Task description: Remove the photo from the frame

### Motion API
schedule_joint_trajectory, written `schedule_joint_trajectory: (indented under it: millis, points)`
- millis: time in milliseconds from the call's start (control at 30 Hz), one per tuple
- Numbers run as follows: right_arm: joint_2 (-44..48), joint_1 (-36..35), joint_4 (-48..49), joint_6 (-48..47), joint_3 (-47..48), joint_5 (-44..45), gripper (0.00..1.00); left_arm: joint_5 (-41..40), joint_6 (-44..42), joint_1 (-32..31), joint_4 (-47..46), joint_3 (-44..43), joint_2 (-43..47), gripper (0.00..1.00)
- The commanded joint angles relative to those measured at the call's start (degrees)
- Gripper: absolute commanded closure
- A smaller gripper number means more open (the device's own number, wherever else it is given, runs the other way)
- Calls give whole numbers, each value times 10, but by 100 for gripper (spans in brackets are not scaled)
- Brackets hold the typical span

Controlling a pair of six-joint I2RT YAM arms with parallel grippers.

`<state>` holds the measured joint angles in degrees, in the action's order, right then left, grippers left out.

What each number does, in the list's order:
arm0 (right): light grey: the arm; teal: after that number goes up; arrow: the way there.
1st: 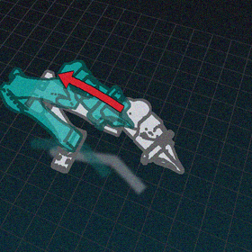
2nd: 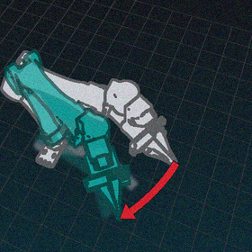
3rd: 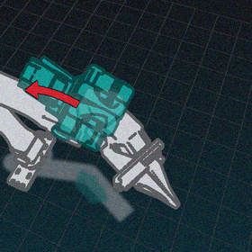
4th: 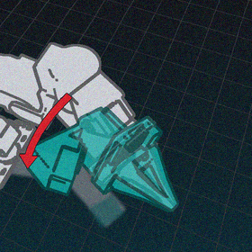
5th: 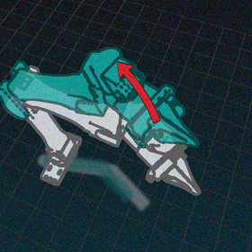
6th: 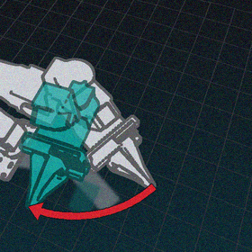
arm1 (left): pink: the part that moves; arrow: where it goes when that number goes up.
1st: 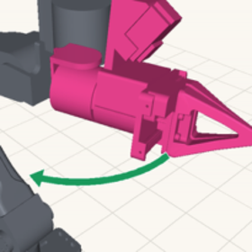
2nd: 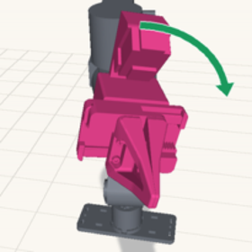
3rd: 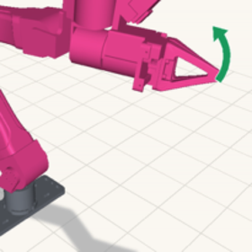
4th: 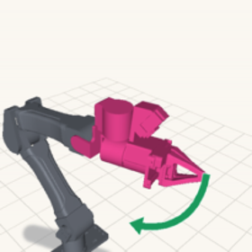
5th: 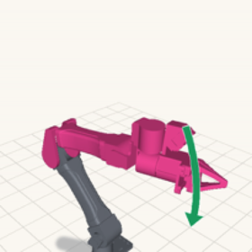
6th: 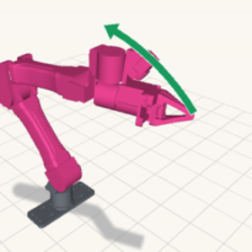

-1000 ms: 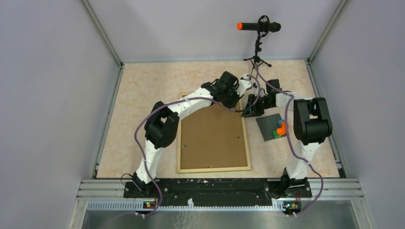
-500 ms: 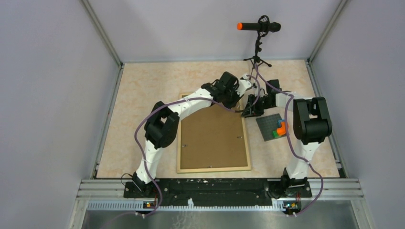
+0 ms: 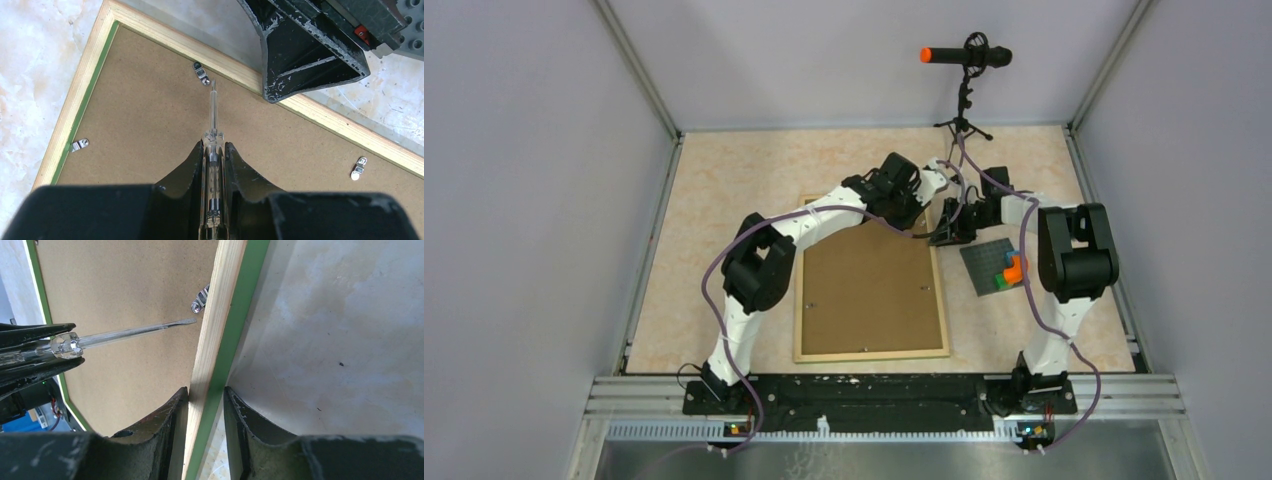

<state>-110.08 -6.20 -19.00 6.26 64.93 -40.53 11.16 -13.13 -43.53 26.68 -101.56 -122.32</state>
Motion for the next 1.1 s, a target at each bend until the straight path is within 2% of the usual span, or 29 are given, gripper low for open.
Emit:
schedule_joint_trajectory:
  millis: [0,367,700,1067]
  points:
    - [-16,2,5,-3,8,8,68,8,10,2,-8,-8,22,100]
    - [-21,2,2,-5,9,7,69,6,15,2,7,-53,-20,100]
    - [-25,1,0,-7,11,9,69,-5,13,0,9,-53,-27,100]
    - [-26,2,-2,-8,11,13,69,-101,28,-2,11,-67,-48,100]
